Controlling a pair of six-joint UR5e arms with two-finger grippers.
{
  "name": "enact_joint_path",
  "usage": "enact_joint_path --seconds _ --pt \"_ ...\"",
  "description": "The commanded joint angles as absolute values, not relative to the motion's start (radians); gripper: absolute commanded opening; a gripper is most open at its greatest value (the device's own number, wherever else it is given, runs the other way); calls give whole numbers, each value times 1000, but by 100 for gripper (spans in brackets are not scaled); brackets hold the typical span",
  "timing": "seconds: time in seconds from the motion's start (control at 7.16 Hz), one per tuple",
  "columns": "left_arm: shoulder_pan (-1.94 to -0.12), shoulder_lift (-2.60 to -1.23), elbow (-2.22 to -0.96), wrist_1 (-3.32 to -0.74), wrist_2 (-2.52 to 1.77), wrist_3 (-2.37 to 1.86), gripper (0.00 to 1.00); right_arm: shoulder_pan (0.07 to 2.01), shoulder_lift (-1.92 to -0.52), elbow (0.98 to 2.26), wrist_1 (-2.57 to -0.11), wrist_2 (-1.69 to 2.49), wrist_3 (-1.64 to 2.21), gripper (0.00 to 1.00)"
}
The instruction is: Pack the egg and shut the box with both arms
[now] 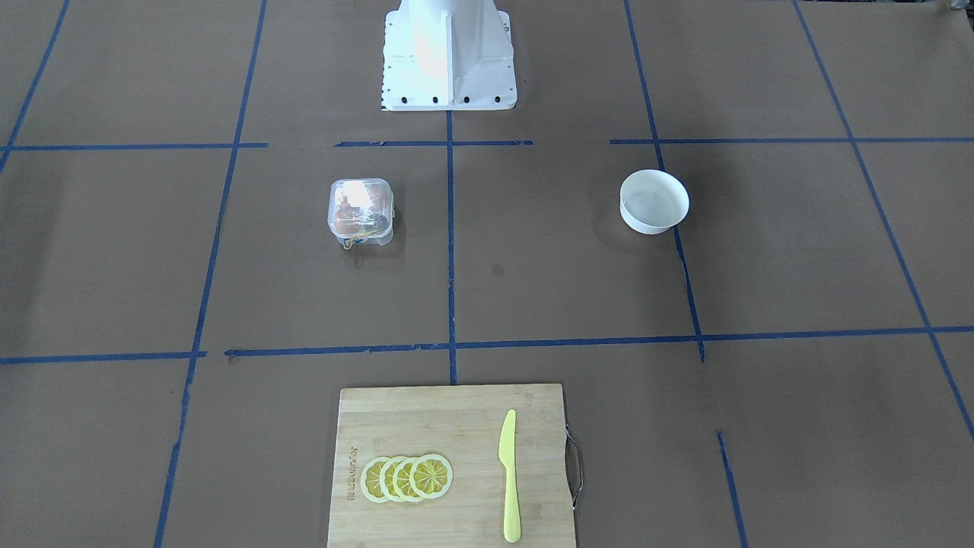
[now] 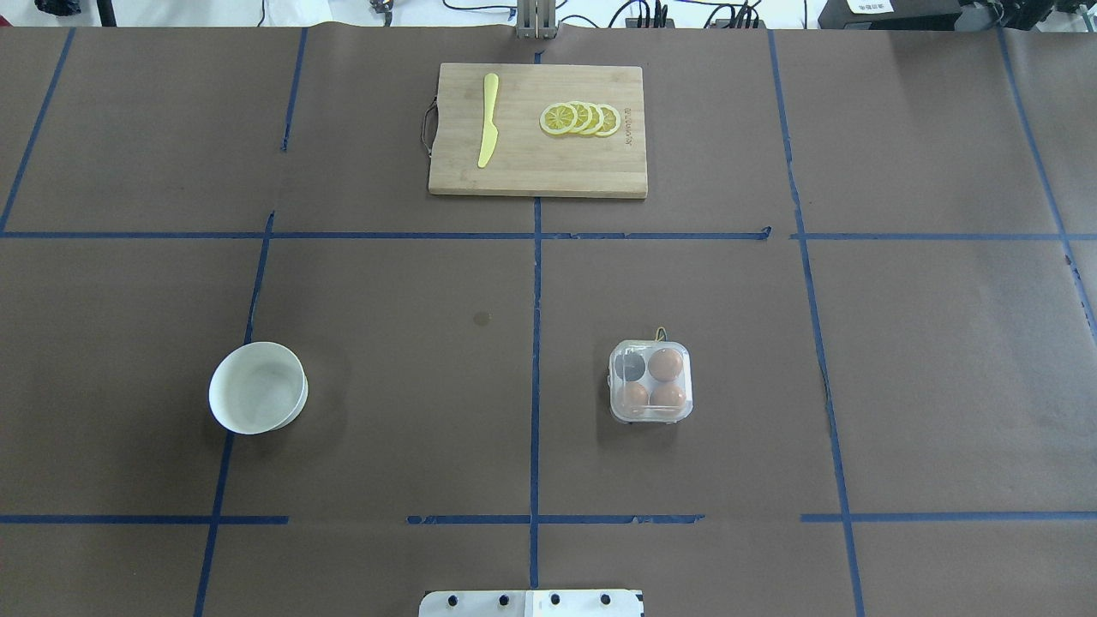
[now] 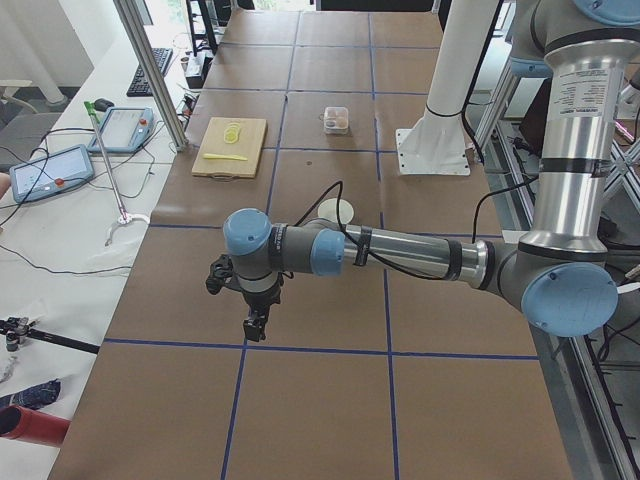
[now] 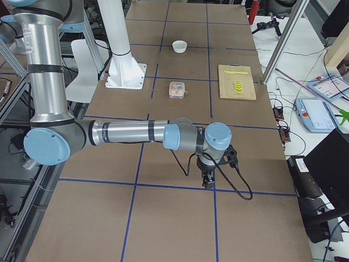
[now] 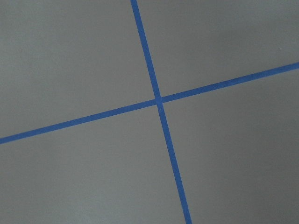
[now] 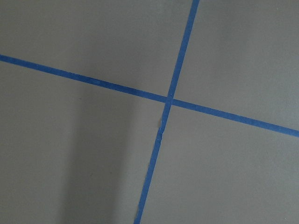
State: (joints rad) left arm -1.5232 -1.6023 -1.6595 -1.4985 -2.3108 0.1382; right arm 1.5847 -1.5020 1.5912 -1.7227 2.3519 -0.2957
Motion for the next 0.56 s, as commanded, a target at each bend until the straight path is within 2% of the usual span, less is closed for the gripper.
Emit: enact_joint_path --seconds 0.0,0.42 --pt "-1525 -1589 -1666 -1494 -2353 -24 100 1585 -1502 1592 -1723 2353 -296 100" --pt "-1525 -1514 -1654 -1655 -2347 -18 100 1585 -1502 1588 -1723 2353 -298 100"
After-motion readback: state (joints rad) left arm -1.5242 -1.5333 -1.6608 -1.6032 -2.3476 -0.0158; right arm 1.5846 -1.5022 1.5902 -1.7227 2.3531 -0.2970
